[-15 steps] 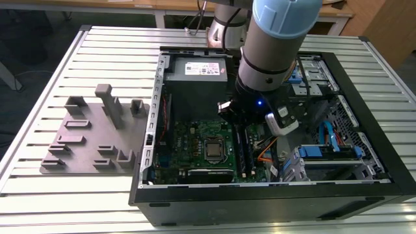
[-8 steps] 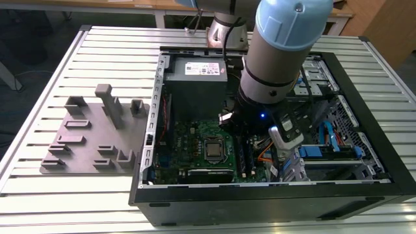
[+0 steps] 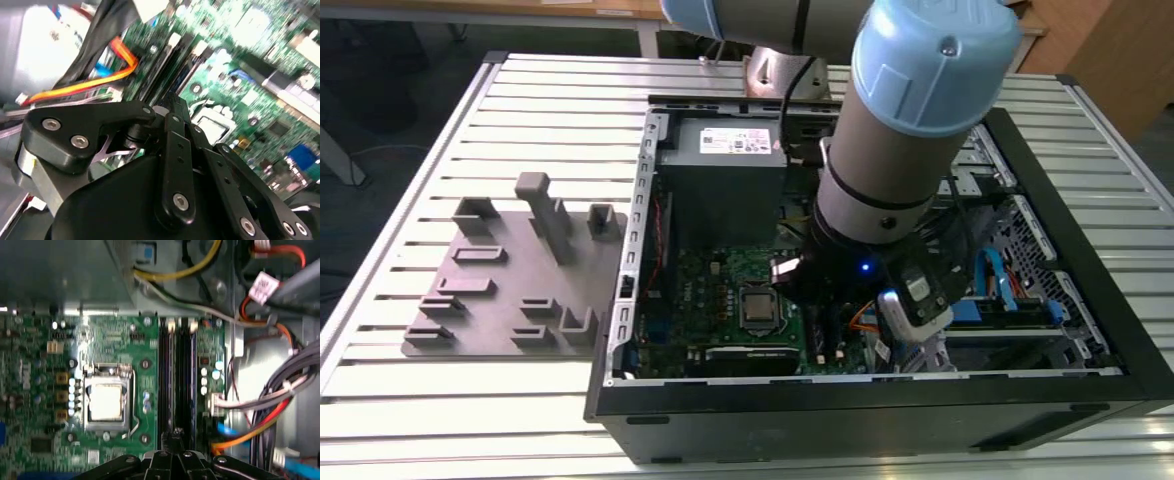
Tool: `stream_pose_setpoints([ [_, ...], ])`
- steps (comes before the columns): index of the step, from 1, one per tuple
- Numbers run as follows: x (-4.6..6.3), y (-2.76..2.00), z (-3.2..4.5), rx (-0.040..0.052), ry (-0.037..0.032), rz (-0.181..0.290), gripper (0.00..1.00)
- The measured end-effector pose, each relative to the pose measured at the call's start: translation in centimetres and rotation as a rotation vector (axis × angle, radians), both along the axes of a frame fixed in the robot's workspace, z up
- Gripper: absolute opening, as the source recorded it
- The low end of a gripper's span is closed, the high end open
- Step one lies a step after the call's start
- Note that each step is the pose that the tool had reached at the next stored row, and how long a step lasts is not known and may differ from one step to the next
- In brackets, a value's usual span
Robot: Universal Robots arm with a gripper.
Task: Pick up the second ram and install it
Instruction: 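Press down the second ram until it locks into place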
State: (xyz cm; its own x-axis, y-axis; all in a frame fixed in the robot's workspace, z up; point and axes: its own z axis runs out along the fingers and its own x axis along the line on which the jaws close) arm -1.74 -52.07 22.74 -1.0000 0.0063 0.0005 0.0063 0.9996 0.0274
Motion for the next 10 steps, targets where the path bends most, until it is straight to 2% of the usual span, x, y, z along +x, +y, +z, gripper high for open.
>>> stream_pose_setpoints([
  [2, -0.01, -0.22, -0.21, -0.0037, 0.0000, 0.000, 0.11],
  [10, 0.00, -0.32, -0.77, -0.0118, 0.0001, 0.000, 0.11],
])
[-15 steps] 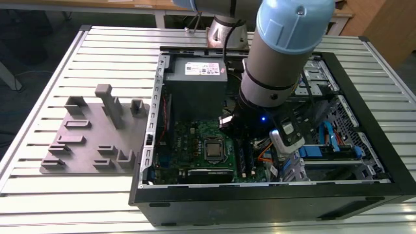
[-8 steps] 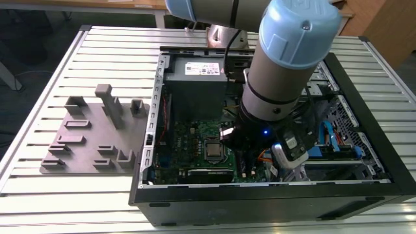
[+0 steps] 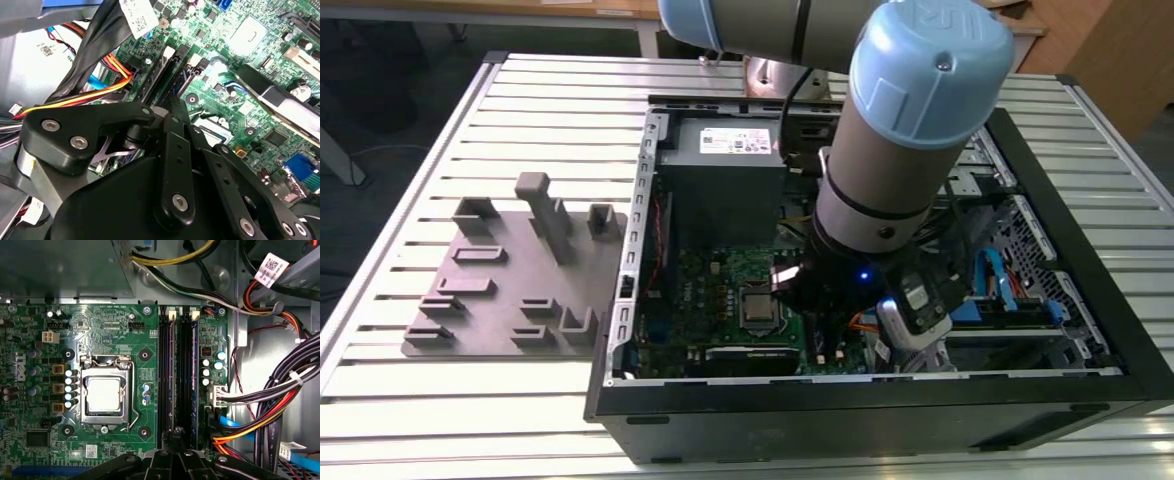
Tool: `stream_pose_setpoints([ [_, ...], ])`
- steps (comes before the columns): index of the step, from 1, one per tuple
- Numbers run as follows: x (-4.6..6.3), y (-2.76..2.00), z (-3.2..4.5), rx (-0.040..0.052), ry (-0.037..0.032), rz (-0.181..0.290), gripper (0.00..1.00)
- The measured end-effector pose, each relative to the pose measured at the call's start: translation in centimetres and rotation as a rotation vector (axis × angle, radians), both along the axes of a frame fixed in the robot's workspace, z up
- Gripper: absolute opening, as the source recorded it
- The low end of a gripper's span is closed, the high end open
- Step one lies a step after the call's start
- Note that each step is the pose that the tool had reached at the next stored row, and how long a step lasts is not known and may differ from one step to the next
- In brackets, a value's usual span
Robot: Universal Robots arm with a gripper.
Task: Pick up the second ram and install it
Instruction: 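Press down the second ram until it locks into place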
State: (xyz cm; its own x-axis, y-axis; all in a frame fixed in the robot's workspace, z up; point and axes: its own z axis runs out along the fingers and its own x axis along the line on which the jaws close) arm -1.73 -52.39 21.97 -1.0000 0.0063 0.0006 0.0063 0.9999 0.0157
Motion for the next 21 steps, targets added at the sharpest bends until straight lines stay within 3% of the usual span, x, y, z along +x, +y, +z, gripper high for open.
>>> stream_pose_setpoints([
  [9, 0.0, -0.01, -0.10, 0.0009, -0.0006, 0.000, 0.11],
  [21, 0.0, -0.02, 4.49, -0.0005, -0.0002, 0.000, 0.11],
])
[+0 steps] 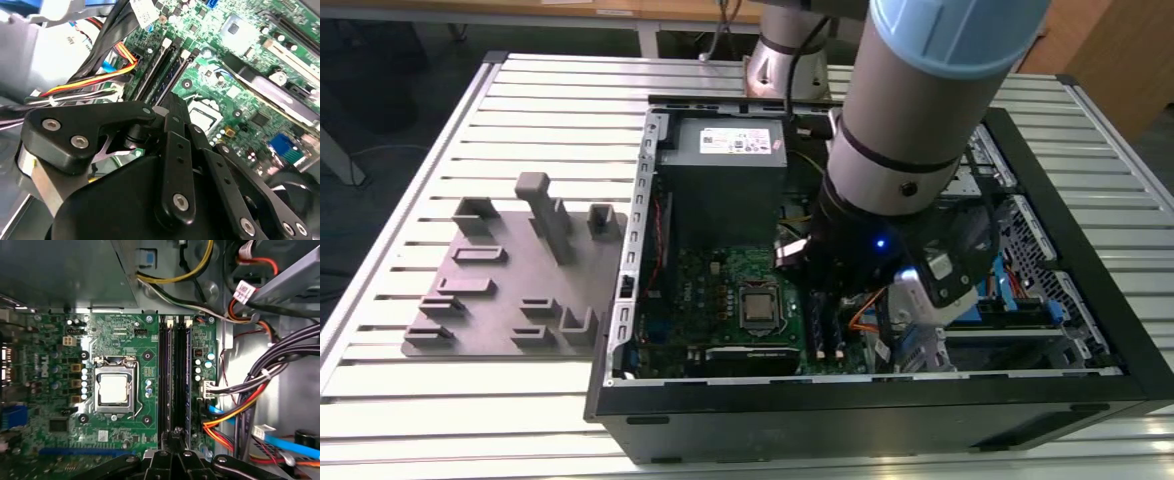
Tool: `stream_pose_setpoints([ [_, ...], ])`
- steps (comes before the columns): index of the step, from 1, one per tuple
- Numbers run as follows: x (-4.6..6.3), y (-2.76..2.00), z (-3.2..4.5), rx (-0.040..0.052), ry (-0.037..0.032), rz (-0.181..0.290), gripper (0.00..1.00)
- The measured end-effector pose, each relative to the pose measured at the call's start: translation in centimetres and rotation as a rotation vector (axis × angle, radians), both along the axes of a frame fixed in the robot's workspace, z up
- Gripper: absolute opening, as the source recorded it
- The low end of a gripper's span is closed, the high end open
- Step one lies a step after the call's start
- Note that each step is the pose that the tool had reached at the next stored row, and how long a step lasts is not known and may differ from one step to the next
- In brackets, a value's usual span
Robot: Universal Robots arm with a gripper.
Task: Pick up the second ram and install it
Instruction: 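Press down the second ram until it locks into place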
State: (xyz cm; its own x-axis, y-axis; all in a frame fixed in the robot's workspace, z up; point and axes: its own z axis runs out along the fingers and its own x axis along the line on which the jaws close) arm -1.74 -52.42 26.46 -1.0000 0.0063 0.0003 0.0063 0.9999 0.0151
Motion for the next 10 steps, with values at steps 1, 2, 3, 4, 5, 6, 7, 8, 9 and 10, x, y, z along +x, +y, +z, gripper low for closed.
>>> stream_pose_setpoints([
  [1, 0.0, 0.00, 0.28, 0.0000, 0.0000, 0.000, 0.11],
  [2, 0.0, 0.00, 0.56, 0.0001, -0.0001, 0.000, 0.11],
  [3, 0.0, 0.00, 0.86, 0.0000, -0.0001, 0.000, 0.11],
  [4, 0.0, 0.00, 1.14, 0.0000, 0.0000, 0.000, 0.11],
  [5, 0.0, 0.00, 1.41, 0.0000, 0.0000, 0.000, 0.11],
  [6, 0.0, 0.00, 1.64, 0.0001, -0.0001, 0.000, 0.11],
  [7, 0.0, 0.00, 1.83, 0.0004, -0.0001, 0.000, 0.11],
  [8, 0.0, 0.00, 1.93, 0.0006, 0.0000, 0.000, 0.11],
  [9, 0.0, 0.00, 1.96, 0.0011, -0.0001, 0.000, 0.11],
  [10, 0.0, 0.00, 1.96, 0.0014, -0.0002, 0.000, 0.11],
])
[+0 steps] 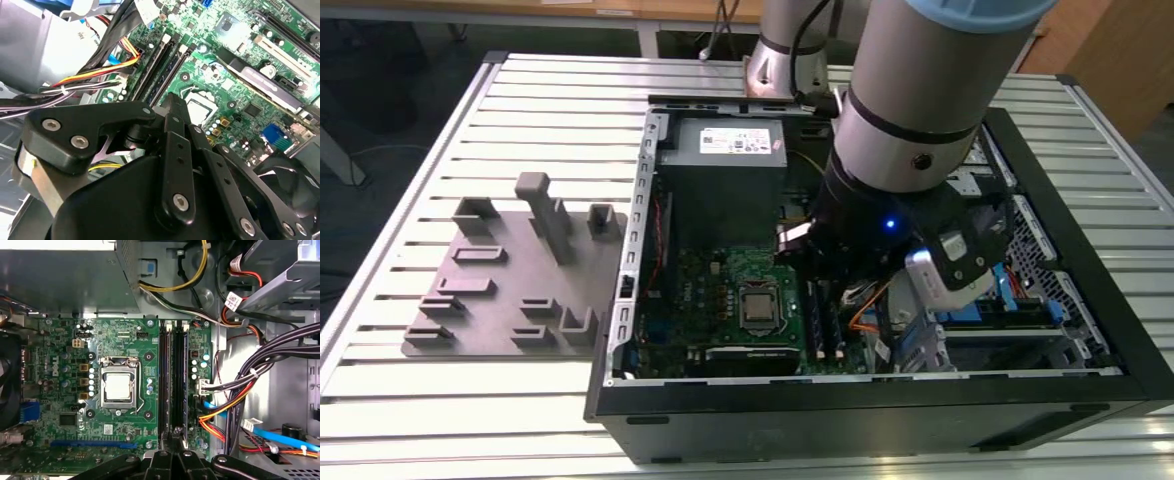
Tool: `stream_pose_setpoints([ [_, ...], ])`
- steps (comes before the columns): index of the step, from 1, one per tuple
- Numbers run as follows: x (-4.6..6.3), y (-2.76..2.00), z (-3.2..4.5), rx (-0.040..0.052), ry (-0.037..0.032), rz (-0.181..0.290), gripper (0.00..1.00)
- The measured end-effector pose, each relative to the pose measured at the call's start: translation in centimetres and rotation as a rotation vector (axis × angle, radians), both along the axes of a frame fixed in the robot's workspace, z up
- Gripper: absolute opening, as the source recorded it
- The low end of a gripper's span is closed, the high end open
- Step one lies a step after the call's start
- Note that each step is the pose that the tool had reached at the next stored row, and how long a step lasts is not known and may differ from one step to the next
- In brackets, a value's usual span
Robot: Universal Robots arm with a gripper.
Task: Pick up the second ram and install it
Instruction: 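Press down the second ram until it locks into place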
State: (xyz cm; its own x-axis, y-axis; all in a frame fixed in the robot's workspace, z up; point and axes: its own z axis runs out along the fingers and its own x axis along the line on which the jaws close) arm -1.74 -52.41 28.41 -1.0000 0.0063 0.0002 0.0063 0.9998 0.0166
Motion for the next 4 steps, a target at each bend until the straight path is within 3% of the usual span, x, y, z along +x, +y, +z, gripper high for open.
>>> stream_pose_setpoints([
  [4, 0.00, 0.00, 0.02, 0.0000, 0.0001, 0.000, 0.11],
])
